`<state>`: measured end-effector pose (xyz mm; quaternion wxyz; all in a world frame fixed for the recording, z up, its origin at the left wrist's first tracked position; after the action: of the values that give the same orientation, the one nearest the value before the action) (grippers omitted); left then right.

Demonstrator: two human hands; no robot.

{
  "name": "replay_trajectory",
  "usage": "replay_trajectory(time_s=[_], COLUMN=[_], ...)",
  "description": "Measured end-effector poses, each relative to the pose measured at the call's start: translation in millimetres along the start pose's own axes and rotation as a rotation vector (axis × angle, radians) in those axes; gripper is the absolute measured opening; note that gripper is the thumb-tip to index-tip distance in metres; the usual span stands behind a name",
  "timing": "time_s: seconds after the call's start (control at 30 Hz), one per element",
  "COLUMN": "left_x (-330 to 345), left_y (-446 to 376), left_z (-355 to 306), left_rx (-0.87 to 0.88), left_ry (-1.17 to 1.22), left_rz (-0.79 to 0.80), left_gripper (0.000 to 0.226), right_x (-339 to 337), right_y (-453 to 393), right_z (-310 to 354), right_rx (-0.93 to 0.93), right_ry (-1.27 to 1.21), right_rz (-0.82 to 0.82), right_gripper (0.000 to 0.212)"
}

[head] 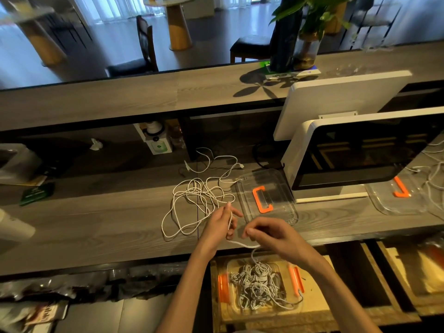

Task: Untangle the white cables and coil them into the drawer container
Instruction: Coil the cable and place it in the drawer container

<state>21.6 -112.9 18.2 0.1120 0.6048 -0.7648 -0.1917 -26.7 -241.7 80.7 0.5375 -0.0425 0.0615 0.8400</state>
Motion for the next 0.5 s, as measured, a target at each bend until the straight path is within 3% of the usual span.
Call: replay_trajectory(time_s=[0.13,0.27,0.37,0.5], left_x=[-10,-22,-2,15], left_y=[-4,-11,-9,8], left_z=[3,-3,1,12], left_rx=[0.022,0.069,0.010,-0.142], left_ry=[-0.010,-0.204,-0.169,0.007], left_rz=[-0.115,-0.226,-0.043,0.165], left_gripper=[0.048,0.045,0.049,0.064], right_x=[4,12,12,-12], right_y=[1,3,-3,-13], right_z=[-5,-2,12,14], right_rx=[0.044,-0.003,-0.052,-0.029], right_ry=[0.160,0.318,0.238,0.163], right_rz=[0.144,0.209,0.158,-0.039], right_gripper=[0.019,0.011,0.009,0.014])
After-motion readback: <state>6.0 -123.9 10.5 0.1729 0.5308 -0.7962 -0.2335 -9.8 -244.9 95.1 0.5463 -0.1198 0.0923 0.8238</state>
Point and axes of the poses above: each hand's wrist, its own y-axis away from the middle knuckle, its own x-axis out of the palm, z = x × y, the point moved 10 cm from there along -y, towards the middle knuckle, and after that the axes turned 1 degree about -x, right-handed, at the moved point
